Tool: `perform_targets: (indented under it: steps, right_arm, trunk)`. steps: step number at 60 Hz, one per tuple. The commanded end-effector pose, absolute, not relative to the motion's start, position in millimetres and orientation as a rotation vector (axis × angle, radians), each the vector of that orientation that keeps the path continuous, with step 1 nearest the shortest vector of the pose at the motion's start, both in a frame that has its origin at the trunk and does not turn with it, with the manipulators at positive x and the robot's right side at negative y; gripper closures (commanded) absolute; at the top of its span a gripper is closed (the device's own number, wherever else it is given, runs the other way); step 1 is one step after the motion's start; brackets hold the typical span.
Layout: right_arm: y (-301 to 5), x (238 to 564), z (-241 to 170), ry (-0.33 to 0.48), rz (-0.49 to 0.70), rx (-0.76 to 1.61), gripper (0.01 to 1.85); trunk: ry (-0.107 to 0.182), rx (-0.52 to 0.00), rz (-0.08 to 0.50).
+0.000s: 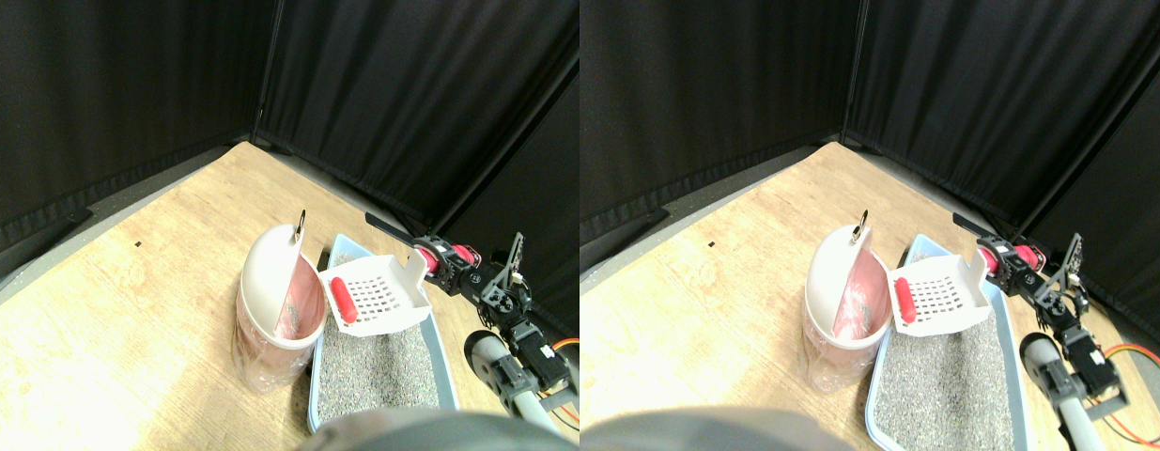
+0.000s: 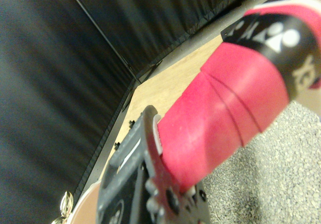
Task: Scoop (unimanual)
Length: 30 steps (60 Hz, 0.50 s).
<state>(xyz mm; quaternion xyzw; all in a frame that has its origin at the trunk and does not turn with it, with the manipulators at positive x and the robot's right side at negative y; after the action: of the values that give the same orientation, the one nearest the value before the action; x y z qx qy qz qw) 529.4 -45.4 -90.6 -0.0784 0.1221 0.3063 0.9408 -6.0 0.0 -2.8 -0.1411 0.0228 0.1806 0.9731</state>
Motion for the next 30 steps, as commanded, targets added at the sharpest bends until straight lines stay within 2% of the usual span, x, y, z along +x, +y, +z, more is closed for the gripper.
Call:
perform_targets:
  steps: [1,8,18,26,27,28,29,30]
  right_arm:
    - [-39.2,531.6,-84.3,0.203,0.645,-0.167,1.81]
    - [-37.6,529.9,-83.2,0.227,0.605,-0.213,1.81]
    - [-37.2,529.7,-83.0,0.227,0.626,-0.227,1.81]
    - [-39.7,529.7,-81.4,0.198,0.624,-0.279,1.81]
    - [-39.9,529.8,-81.3,0.193,0.625,-0.285,1.72]
    - [-39.9,529.8,-81.3,0.193,0.625,-0.285,1.72]
    - [-40.3,529.6,-80.6,0.186,0.627,-0.295,1.57]
    - [-40.5,529.5,-79.8,0.187,0.624,-0.296,1.54]
  trunk:
    - [0.071,-0.294,0.381]
    - [0.070,-0.294,0.380]
    - [0.071,-0.294,0.379]
    - [0.073,-0.294,0.379]
    - [0.073,-0.294,0.379]
    - [0.073,-0.294,0.379]
    - [0.073,-0.294,0.379]
    - [0.073,-0.294,0.379]
